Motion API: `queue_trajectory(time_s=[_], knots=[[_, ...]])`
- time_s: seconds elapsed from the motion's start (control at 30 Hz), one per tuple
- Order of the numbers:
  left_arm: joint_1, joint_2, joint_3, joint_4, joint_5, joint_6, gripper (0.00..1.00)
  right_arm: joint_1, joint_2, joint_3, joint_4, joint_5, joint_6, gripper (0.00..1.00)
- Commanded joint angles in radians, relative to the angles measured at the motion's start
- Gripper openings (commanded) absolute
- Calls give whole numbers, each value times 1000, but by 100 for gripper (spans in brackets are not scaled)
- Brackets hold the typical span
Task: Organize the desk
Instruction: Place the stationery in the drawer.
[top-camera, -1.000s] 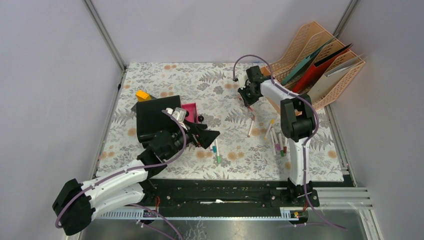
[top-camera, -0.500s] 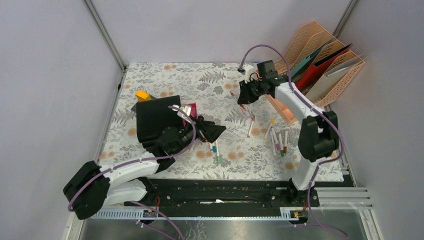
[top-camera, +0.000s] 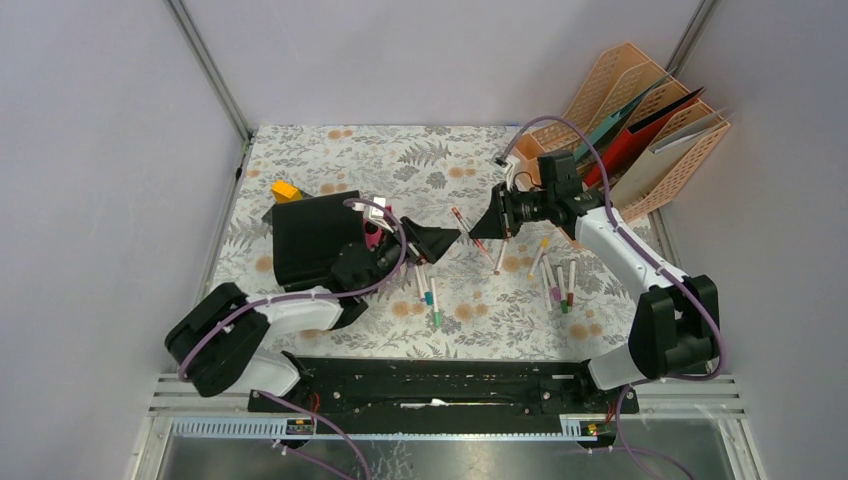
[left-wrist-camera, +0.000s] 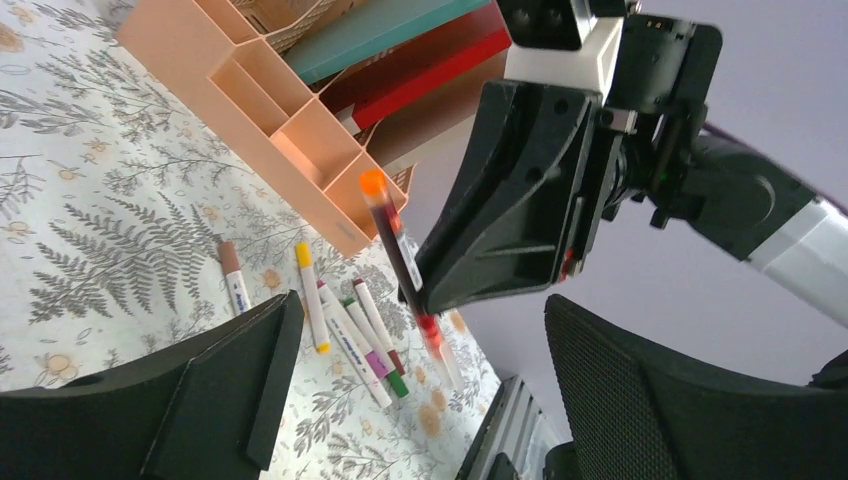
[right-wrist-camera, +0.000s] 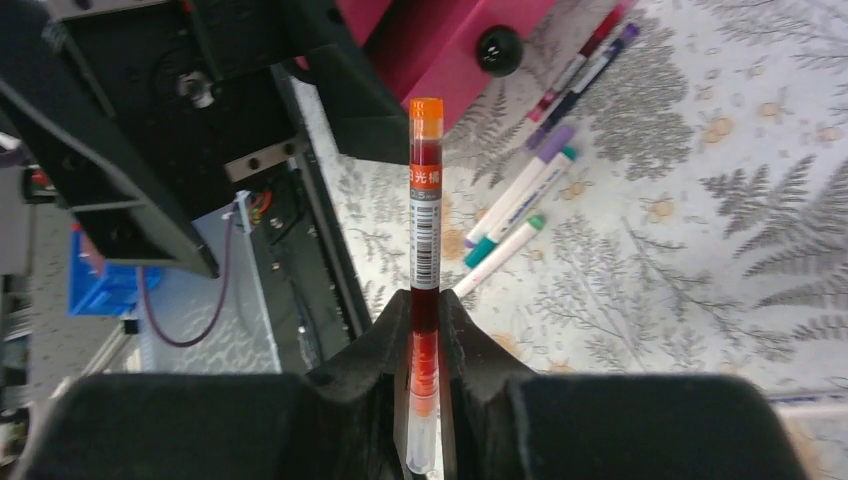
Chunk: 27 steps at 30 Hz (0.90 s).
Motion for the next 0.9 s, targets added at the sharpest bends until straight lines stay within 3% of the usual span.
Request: queue_trajectory(time_s=[0.0,0.17,0.33,0.53,0.87], knots=[[6,62,56,186,4,-71,95,-12,-51,-45,155,-149,112,0],[6,135,94,220,14,-118,94,-12,-68,-73,216,-199,160,0],[6,208,134,269,61,-167,86,-12,-81,-91,262,-223,198,0],[6,245,153,274,94,-200,64,-12,-79,-96,267,-221,201,0],[6,242,149,280,110,-202,17,-12,-65,-101,267,-221,198,0]])
